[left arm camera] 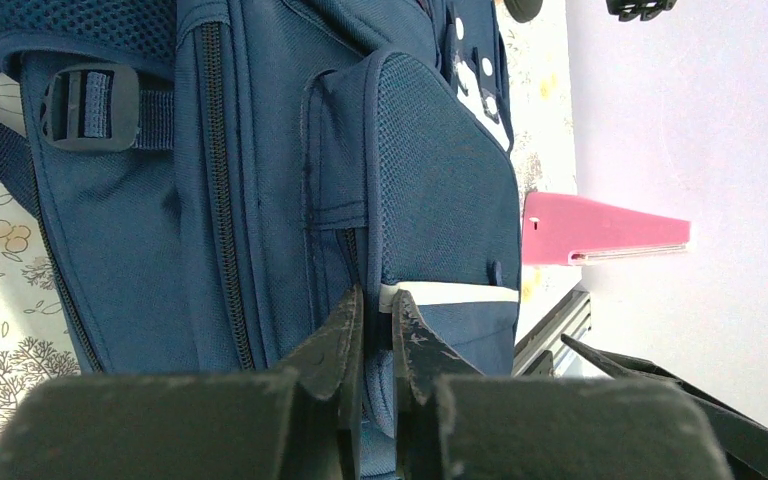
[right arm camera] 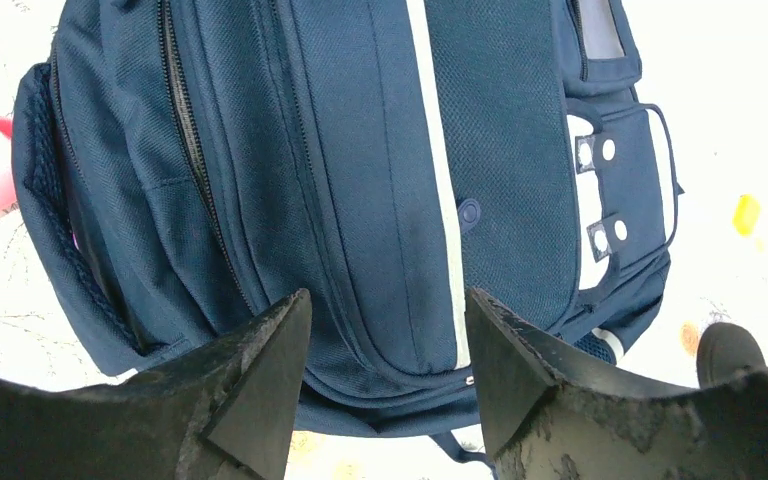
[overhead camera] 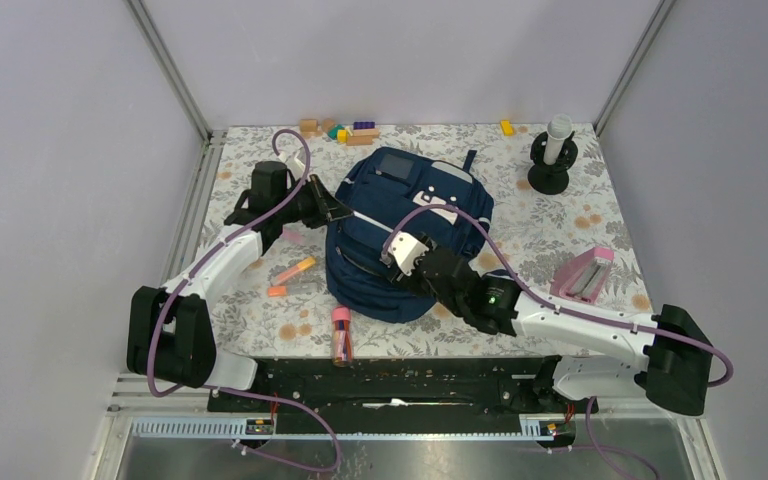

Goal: Pack the student bag
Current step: Unzip the student bag at the center of the board.

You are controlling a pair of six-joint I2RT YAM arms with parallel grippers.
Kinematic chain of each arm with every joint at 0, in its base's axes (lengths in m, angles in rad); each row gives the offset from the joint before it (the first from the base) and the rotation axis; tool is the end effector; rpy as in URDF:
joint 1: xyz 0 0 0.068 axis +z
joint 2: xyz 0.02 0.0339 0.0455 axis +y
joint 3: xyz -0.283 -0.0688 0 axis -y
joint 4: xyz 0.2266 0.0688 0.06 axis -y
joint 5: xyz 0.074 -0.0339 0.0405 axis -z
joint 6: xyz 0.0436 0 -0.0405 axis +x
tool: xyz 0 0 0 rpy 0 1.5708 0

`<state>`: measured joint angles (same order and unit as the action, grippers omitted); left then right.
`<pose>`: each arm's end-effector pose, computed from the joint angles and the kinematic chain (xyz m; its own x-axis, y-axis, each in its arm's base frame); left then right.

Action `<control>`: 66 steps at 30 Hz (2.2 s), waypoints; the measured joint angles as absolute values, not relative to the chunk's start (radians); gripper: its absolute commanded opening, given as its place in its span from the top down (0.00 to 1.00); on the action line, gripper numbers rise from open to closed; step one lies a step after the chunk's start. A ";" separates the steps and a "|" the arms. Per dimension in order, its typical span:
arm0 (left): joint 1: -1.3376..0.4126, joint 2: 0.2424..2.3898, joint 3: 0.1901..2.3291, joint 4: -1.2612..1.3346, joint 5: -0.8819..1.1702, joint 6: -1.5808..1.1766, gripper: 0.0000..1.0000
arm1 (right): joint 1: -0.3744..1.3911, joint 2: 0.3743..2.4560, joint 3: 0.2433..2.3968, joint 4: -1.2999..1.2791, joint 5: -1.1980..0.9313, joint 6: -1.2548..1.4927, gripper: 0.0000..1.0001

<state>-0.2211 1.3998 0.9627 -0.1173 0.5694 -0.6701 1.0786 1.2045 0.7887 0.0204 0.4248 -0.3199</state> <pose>0.2843 -0.0880 0.2925 -0.7950 -0.3574 -0.4901 0.1763 0.6369 -0.7505 0.1364 0.2163 0.2973 0.0232 -0.5630 -0.8261 -0.6489 0.6202 -0.4409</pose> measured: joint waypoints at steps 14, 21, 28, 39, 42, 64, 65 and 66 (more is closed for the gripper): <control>-0.221 1.400 0.969 -0.131 0.569 -0.658 1.00 | 1.129 1.262 0.788 0.062 0.385 -0.371 0.29; -0.221 1.402 0.976 -0.139 0.570 -0.651 1.00 | 1.159 1.382 0.814 0.077 0.447 -0.393 0.27; -0.221 1.402 0.976 -0.141 0.569 -0.647 1.00 | 1.163 1.414 0.821 0.144 0.651 -0.406 0.28; -0.218 1.402 0.983 -0.150 0.564 -0.639 1.00 | 1.162 1.454 0.804 0.247 0.737 -0.455 0.69; -0.218 1.402 0.987 -0.167 0.564 -0.635 1.00 | 1.162 1.471 0.797 0.255 0.740 -0.463 0.91; -0.354 1.066 0.911 -0.294 0.190 -0.488 0.16 | 1.003 1.371 1.084 -0.188 0.508 -0.392 1.00; -0.353 1.012 0.868 -0.290 0.162 -0.495 0.16 | 0.998 1.370 1.085 -0.196 0.498 -0.385 1.00; -0.352 0.965 0.832 -0.296 0.139 -0.502 0.16 | 0.990 1.368 1.087 -0.205 0.480 -0.375 1.00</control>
<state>-0.3523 0.9646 0.8322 -0.2962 0.1394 -0.5022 0.9897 1.3678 1.0870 -0.2047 0.4801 -0.3752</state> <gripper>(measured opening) 0.841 0.085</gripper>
